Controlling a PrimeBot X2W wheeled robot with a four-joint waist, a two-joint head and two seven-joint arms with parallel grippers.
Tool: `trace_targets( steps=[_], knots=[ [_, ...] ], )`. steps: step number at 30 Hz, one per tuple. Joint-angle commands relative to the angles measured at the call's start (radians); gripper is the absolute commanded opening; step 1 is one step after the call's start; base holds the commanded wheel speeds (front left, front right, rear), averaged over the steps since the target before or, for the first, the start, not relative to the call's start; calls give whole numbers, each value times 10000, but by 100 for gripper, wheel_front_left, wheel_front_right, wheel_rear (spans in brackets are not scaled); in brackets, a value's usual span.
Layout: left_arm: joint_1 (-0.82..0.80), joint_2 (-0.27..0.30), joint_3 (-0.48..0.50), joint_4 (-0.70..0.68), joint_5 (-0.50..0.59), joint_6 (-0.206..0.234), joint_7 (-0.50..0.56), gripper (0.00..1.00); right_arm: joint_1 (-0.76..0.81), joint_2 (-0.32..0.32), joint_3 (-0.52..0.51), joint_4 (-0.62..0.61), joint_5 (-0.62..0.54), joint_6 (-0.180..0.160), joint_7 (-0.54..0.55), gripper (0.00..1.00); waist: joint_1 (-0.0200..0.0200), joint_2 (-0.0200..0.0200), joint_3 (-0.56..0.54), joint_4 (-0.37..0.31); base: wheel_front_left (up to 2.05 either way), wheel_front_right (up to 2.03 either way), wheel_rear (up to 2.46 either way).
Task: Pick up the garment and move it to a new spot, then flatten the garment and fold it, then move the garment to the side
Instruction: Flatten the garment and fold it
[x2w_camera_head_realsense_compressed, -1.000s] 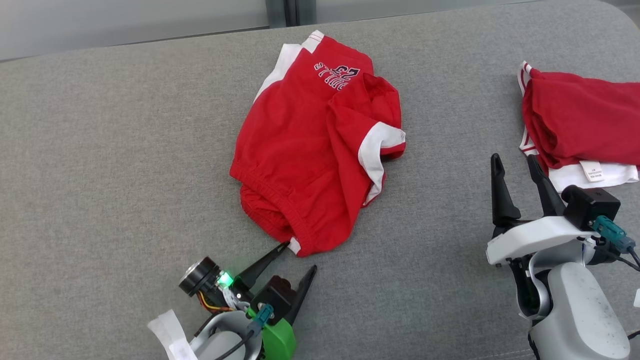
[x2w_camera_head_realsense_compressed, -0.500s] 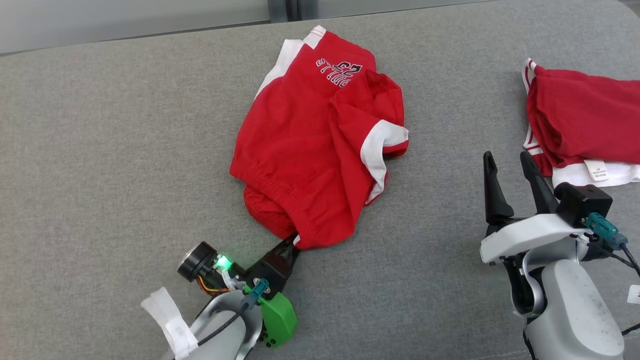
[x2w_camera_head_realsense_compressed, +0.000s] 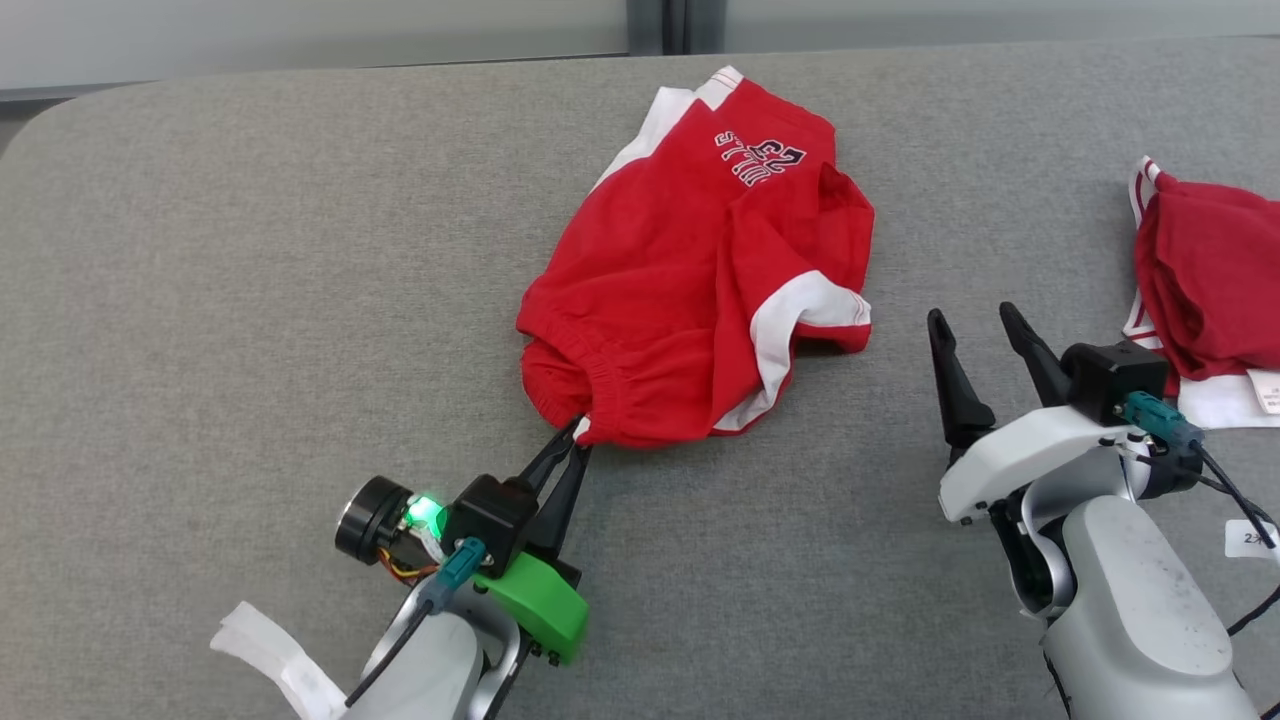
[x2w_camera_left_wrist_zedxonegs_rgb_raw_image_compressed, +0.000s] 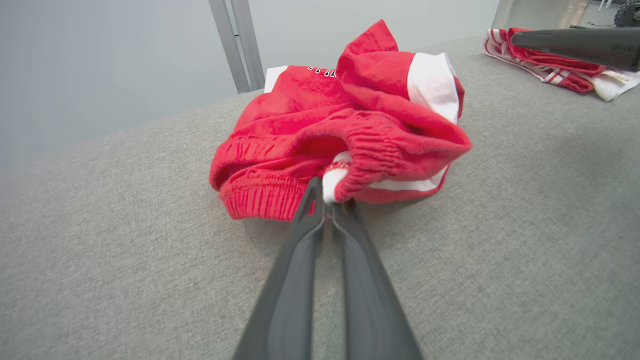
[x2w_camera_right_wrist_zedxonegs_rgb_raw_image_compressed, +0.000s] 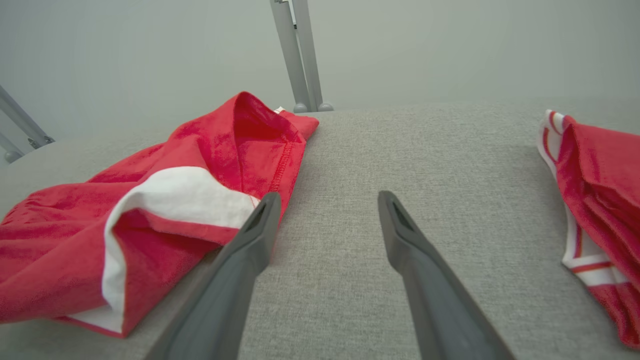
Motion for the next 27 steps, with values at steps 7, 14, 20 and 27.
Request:
trace_targets(
  steps=[7,14,20,27],
  knots=[
    [416,-250,588,-100,-483,133,3,0,-322,-197,902,602,398,-7,144,100,-1,-1,-98,543,0,0,0],
    [248,-373,661,62,-391,39,3,0,-628,-384,1693,1091,967,-7,59,100,-1,-1,93,712,0,0,0],
    [131,-421,626,141,-291,-32,1,0,-1037,-502,2174,1612,1258,-7,-78,100,-1,-1,221,835,0,0,0],
    [111,-468,633,204,-224,-97,3,0,-1390,-540,2576,2170,1588,-7,-246,100,-1,-1,226,943,0,0,0]
  ],
)
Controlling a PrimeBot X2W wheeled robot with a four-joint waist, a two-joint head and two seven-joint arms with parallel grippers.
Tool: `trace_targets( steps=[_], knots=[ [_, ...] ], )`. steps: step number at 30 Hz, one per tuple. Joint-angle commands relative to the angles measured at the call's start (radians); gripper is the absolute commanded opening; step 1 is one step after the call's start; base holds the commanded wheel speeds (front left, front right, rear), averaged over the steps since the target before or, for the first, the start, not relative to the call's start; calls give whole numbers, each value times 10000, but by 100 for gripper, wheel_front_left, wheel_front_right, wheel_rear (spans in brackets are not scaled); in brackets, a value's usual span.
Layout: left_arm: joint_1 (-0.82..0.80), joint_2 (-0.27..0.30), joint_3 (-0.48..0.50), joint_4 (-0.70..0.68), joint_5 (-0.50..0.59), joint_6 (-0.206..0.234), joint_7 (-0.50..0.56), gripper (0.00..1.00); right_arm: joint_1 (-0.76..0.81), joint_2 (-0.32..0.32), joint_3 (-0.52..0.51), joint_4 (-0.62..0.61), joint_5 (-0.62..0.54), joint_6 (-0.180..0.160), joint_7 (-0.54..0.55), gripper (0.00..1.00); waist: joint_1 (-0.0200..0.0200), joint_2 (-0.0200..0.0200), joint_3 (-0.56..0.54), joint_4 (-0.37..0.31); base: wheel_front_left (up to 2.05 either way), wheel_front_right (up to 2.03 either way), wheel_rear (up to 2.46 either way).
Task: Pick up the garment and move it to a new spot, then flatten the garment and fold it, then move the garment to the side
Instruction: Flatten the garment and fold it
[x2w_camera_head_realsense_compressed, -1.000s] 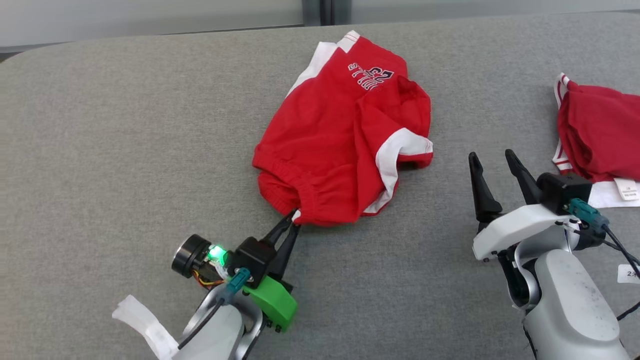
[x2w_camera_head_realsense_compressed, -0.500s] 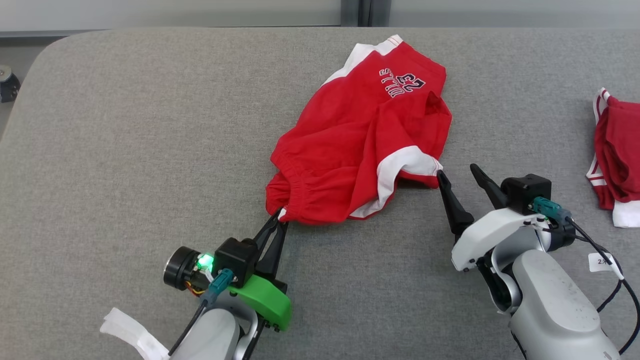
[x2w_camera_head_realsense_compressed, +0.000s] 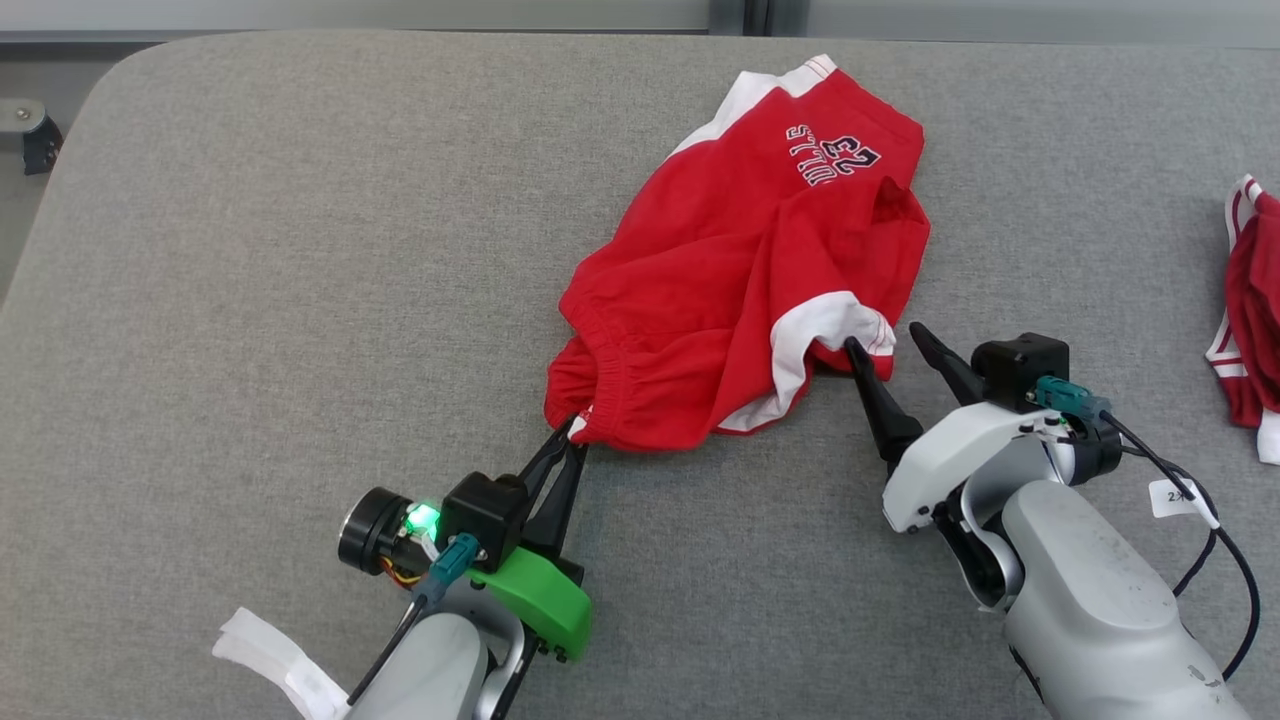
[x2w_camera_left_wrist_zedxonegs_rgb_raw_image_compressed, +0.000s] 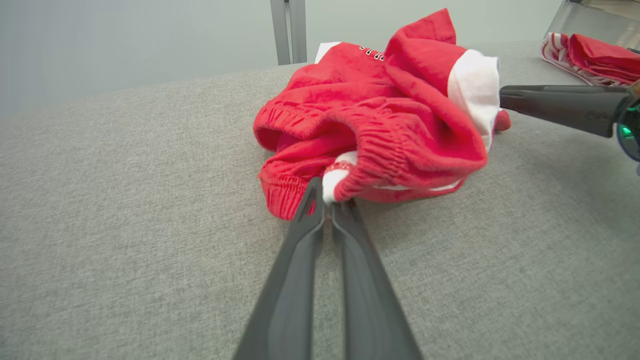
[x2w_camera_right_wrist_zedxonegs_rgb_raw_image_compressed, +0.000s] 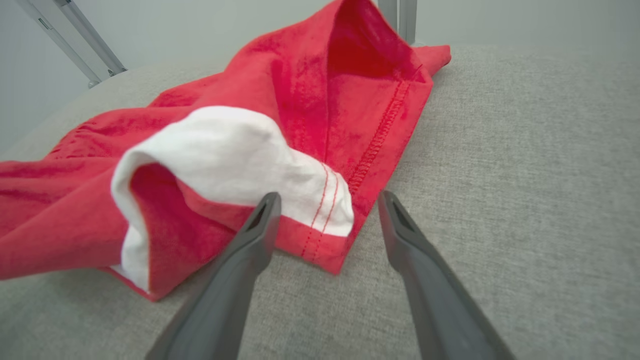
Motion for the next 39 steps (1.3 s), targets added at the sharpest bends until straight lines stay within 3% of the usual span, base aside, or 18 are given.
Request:
trace_targets(
  steps=[1,2,4,22,34,39],
  knots=[
    [-100,1,26,26,69,-46,3,0,-138,-59,109,98,169,-7,-33,85,0,0,-13,8,0,0,0],
    [-98,-2,33,38,86,-45,3,0,-155,-73,176,154,223,-7,-33,36,0,0,-20,6,0,0,0],
    [-100,-9,40,71,116,-43,1,0,-208,-117,293,249,323,-7,-88,0,0,0,-36,-2,0,0,0],
    [127,-21,408,181,238,-64,2,0,-52,-728,758,90,848,-8,-780,0,0,0,-420,-206,0,0,0],
    [417,34,800,32,306,-108,2,0,558,-1040,317,-573,819,-8,-898,0,0,0,-850,-406,0,0,0],
    [599,22,839,114,173,-159,3,0,1037,-1017,-304,-988,535,-8,-900,0,0,0,-947,-477,0,0,0]
  ],
)
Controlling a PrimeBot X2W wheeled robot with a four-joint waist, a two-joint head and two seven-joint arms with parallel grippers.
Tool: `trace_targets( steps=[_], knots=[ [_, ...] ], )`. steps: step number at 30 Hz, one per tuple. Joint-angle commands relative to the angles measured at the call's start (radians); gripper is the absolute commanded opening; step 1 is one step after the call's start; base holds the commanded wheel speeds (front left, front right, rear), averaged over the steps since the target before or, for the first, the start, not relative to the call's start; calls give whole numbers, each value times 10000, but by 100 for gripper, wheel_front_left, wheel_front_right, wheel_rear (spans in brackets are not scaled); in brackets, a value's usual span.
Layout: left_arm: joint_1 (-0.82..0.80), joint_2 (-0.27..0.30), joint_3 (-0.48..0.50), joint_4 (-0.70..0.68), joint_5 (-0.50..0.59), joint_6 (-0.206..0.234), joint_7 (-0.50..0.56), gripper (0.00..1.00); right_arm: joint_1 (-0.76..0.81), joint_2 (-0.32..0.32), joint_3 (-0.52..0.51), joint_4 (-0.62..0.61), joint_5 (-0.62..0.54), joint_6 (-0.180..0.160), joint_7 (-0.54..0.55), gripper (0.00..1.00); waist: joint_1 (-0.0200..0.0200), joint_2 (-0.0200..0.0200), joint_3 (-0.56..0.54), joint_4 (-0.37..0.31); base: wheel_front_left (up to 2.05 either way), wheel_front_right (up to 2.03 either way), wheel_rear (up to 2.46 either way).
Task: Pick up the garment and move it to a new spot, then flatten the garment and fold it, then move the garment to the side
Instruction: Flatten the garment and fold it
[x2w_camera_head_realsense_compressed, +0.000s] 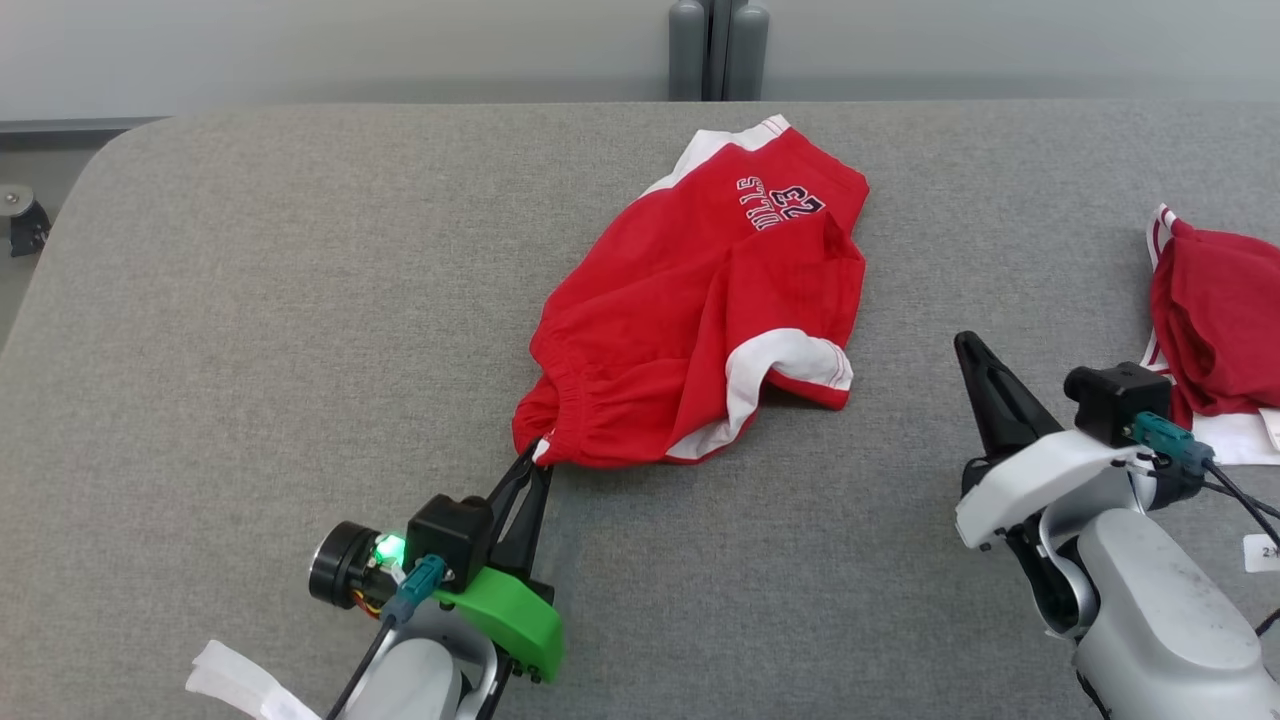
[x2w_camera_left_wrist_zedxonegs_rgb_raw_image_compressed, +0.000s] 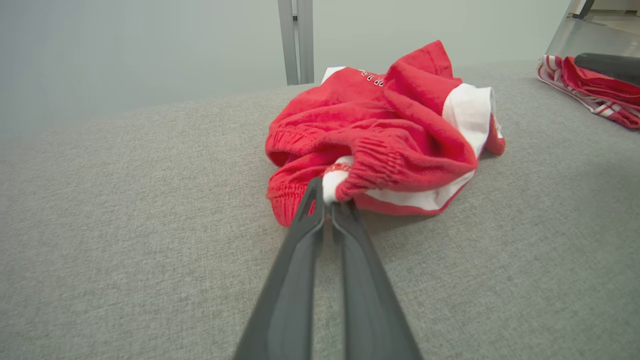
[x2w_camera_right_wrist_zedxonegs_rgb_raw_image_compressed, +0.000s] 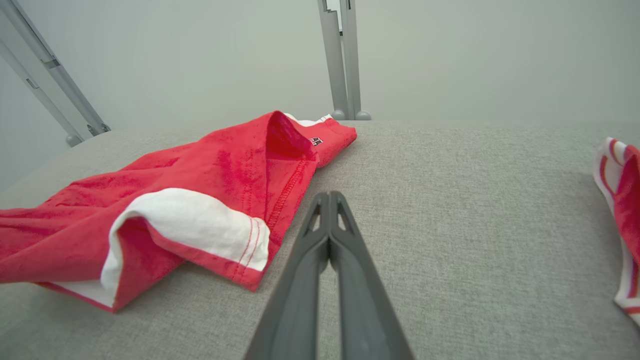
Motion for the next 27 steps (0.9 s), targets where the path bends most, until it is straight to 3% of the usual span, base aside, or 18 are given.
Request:
trace_targets(
  steps=[1,4,5,6,7,8,9,18,27],
  knots=[
    [125,40,18,40,-19,-20,3,0,273,-3,-235,-206,-180,-8,-34,0,0,-1,-28,-37,0,0,0],
    [264,27,-54,179,-156,-103,2,0,860,172,-903,-766,-512,-8,-37,0,0,-1,-77,-99,0,0,0],
    [299,25,-92,266,-184,-111,3,0,1044,220,-1079,-946,-618,-8,-39,33,0,-1,-96,-126,0,0,0],
    [331,22,-137,384,-219,-115,3,2,1250,283,-1321,-1172,-777,-8,-40,81,0,-1,-116,-161,0,0,0],
    [353,21,-155,509,-266,-133,2,31,1422,364,-1488,-1307,-872,-8,-39,100,0,-1,-135,-190,0,0,0],
    [351,20,-162,609,-264,-147,2,78,1647,502,-1649,-1435,-935,-8,-39,100,0,-1,-157,-217,0,0,0],
    [339,19,-143,687,-273,-140,3,100,1775,582,-1743,-1578,-1025,-6,-40,100,0,-1,-173,-238,0,0,0],
    [490,154,390,604,-253,253,3,100,2196,1039,-2250,-2278,-1486,-4,-41,100,0,-1,-296,-62,0,0,0],
    [1096,141,1760,-1315,-575,323,2,100,2369,1257,-2494,-2774,-1713,-4,-39,100,0,-1,-410,374,0,0,0]
  ],
)
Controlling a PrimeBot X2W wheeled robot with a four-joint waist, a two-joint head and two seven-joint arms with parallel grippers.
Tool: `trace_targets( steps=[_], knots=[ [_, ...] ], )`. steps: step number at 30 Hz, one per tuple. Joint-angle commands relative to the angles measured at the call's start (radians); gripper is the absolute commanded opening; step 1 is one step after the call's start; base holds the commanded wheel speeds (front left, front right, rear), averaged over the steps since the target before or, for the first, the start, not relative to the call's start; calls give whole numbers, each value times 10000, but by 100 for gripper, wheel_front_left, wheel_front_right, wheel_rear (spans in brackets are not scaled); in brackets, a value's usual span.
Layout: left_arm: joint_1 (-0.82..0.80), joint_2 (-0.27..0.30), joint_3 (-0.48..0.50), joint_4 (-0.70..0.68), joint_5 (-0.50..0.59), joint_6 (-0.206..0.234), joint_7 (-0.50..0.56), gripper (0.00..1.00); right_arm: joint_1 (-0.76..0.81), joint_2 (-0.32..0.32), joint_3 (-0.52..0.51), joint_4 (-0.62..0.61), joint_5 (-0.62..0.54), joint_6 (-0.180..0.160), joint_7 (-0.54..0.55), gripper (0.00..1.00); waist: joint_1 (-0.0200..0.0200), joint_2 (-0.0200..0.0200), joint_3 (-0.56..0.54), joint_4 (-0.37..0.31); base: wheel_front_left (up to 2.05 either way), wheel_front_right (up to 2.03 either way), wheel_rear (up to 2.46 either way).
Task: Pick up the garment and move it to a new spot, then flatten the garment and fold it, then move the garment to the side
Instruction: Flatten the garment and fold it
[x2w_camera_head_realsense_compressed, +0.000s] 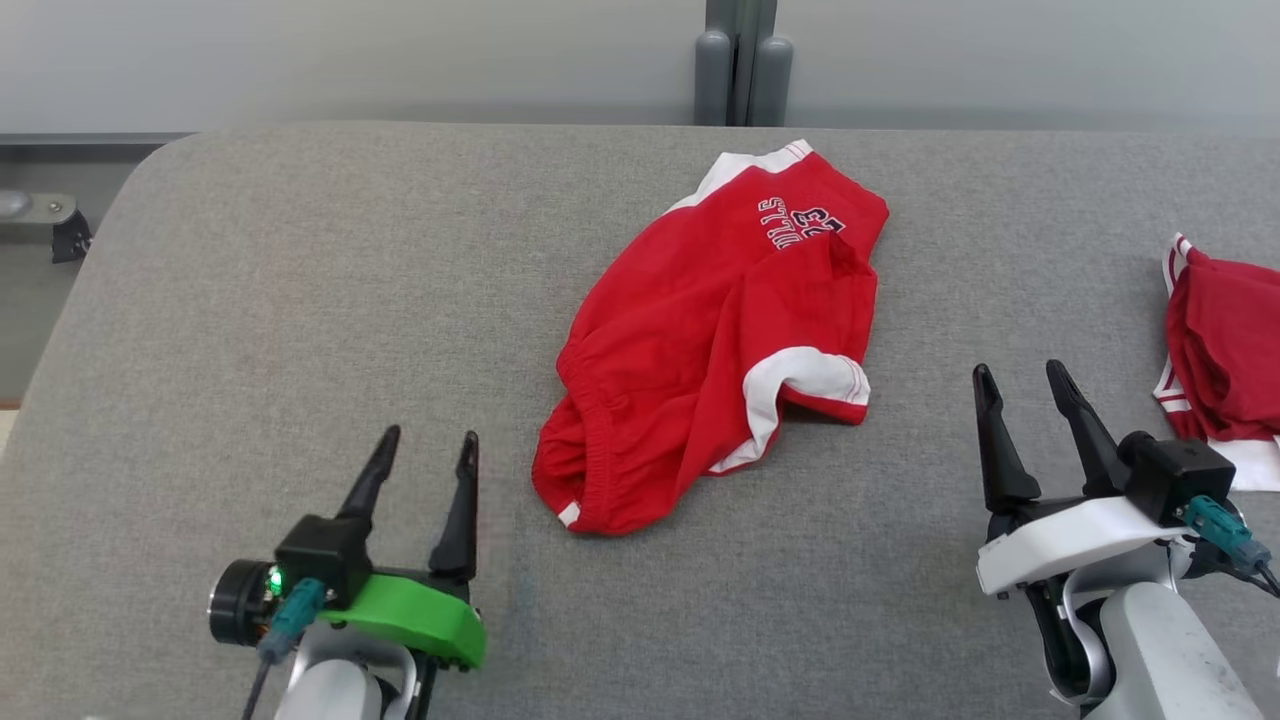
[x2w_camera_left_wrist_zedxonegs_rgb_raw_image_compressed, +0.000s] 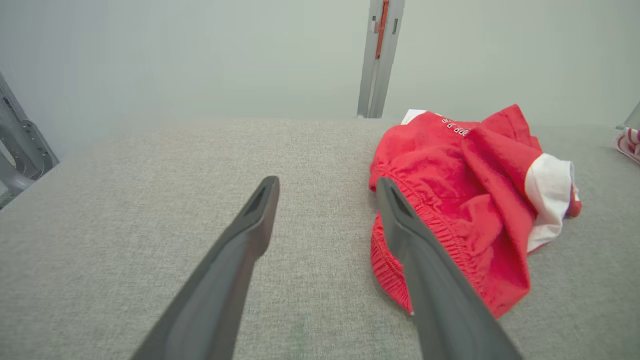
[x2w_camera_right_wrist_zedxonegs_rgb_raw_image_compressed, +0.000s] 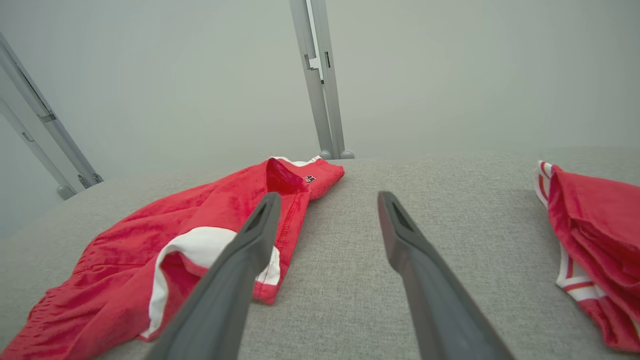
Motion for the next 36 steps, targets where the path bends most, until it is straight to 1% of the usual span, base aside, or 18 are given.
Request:
trace_targets(
  steps=[1,4,8,11,15,21,23,27,31,36],
  knots=[
    [200,-13,245,-382,-156,-15,2,100,122,39,-13,-120,-74,-1,-33,100,1,0,-33,87,0,0,0],
    [473,-78,647,-1176,-74,-96,3,100,210,82,-33,-231,-115,-1,-31,100,1,0,-45,141,0,0,0],
    [788,-128,1056,-1874,69,-60,3,100,261,127,-2,-248,-125,-1,-31,100,1,0,-30,158,0,0,0],
    [935,-154,1142,-2041,97,-46,3,100,212,150,46,-235,-126,-1,-31,100,1,0,6,128,0,0,0],
    [993,-160,923,-2020,-68,-38,3,100,121,163,100,-207,-104,-1,-31,100,1,0,40,94,0,0,0],
    [774,-156,532,-1421,654,-246,3,100,44,121,174,-106,-79,-1,-31,100,1,0,115,46,0,0,0],
    [656,15,278,-1189,1048,-347,3,100,19,94,202,-41,-76,-1,-31,100,1,0,168,22,0,0,0],
    [473,456,-588,-671,1772,-493,3,100,-53,83,224,55,-121,-1,-31,100,1,0,312,-26,0,0,0],
    [299,819,-1249,-150,1986,-555,3,100,-135,74,186,150,-173,-1,-30,100,1,0,417,-82,0,0,0],
    [-67,1043,-2017,496,1964,-580,2,100,-265,105,167,216,-225,-1,-27,100,1,0,623,-154,0,0,0]
  ],
)
